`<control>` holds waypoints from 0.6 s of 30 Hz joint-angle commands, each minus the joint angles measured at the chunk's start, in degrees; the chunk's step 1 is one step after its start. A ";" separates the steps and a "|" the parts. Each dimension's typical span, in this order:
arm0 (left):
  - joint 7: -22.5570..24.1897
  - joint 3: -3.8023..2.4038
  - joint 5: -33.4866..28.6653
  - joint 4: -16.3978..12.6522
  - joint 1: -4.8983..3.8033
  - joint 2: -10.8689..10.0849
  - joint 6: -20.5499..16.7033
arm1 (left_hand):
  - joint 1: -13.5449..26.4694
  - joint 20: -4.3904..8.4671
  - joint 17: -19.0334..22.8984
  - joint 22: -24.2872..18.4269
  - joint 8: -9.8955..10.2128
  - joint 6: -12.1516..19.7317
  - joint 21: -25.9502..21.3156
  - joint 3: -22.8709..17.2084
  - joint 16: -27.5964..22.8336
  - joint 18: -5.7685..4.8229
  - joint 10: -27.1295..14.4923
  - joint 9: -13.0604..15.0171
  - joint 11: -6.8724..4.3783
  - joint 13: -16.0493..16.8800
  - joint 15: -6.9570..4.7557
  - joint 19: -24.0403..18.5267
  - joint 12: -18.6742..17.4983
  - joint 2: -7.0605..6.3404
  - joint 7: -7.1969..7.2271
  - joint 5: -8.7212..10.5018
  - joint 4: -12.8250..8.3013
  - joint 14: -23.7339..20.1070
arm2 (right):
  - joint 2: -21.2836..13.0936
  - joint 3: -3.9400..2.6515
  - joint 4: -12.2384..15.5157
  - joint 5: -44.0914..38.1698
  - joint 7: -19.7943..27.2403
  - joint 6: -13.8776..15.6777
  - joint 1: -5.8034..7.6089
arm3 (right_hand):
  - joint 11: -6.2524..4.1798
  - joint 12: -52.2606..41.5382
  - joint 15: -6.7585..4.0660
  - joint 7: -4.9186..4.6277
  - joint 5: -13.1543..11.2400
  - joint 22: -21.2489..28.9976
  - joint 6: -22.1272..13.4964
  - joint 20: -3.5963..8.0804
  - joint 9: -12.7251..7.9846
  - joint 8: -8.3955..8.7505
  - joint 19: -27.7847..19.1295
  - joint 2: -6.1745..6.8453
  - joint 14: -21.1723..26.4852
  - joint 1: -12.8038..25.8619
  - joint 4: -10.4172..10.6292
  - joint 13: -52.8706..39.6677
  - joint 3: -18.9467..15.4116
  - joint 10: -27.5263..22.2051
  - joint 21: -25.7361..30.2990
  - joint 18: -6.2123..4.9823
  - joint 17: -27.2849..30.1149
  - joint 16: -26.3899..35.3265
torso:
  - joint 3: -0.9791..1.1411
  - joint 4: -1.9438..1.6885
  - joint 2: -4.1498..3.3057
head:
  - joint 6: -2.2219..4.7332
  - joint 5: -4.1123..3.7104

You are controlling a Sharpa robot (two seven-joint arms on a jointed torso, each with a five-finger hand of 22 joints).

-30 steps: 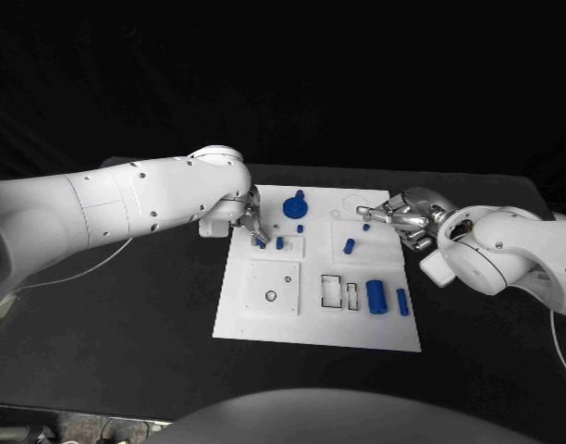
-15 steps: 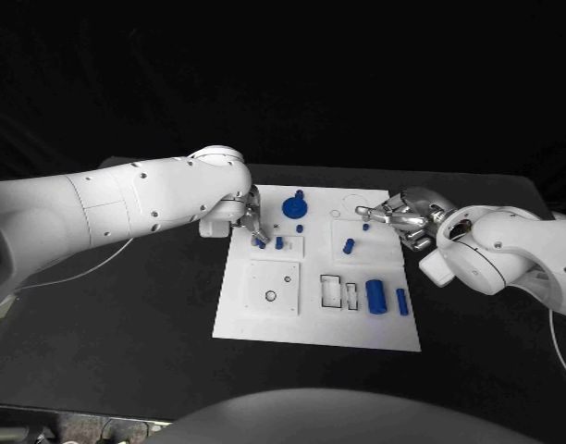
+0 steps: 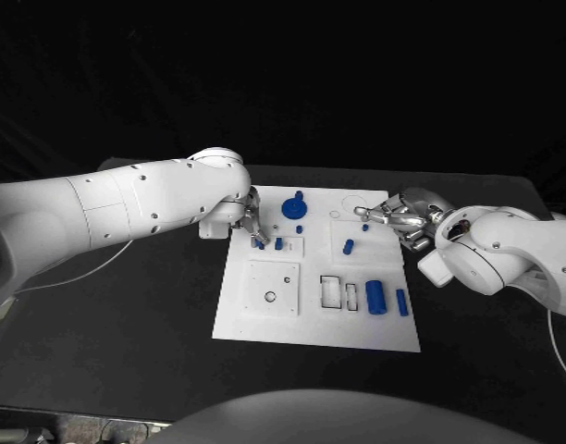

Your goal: Assemble the parts on the task board

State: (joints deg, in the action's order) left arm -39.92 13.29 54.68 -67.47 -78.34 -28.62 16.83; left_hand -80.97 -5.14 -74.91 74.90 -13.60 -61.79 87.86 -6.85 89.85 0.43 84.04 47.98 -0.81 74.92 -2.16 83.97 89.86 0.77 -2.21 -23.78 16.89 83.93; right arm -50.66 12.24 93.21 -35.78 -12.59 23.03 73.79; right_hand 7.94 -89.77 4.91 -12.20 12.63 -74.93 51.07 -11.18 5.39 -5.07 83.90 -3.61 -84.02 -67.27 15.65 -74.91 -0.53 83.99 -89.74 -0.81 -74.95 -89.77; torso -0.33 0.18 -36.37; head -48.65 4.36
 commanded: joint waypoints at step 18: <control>-2.56 0.09 -0.15 0.36 0.20 0.22 1.36 | 0.16 0.38 -15.09 13.95 0.01 0.07 -0.34 -0.81 0.15 0.43 5.96 0.01 -0.14 15.08 -0.25 2.66 0.14 0.17 0.09 0.24 -0.14 6.07 | 0.18 0.00 0.01 -0.24 0.28 -0.57 -0.03 | 0.51 -0.23 0.45 -0.08 0.32 -15.07 -0.44 -0.36 0.06 -0.31 6.10 -0.75 -5.98 0.04 -0.07 -15.09 -0.22 6.01 -0.26 0.81 -15.05 -0.23 | -0.01 0.02 0.00 | -0.03 0.03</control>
State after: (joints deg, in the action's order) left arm -39.93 13.30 54.58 -67.21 -78.30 -28.48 17.00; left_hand -80.96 -5.14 -74.91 74.90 -13.58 -61.79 87.85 -7.00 89.85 0.43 84.04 47.94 -0.81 74.92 -2.16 83.97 89.86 0.75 -2.21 -23.57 17.04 83.93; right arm -50.54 12.24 93.21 -35.76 -12.58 23.03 73.79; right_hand 7.94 -89.77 4.91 -12.20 12.63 -74.94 51.07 -11.18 5.38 -5.07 83.90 -3.61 -84.03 -67.27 15.65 -74.91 -0.53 83.99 -89.74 -0.80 -74.93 -89.77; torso -0.34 0.21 -36.36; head -48.73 4.42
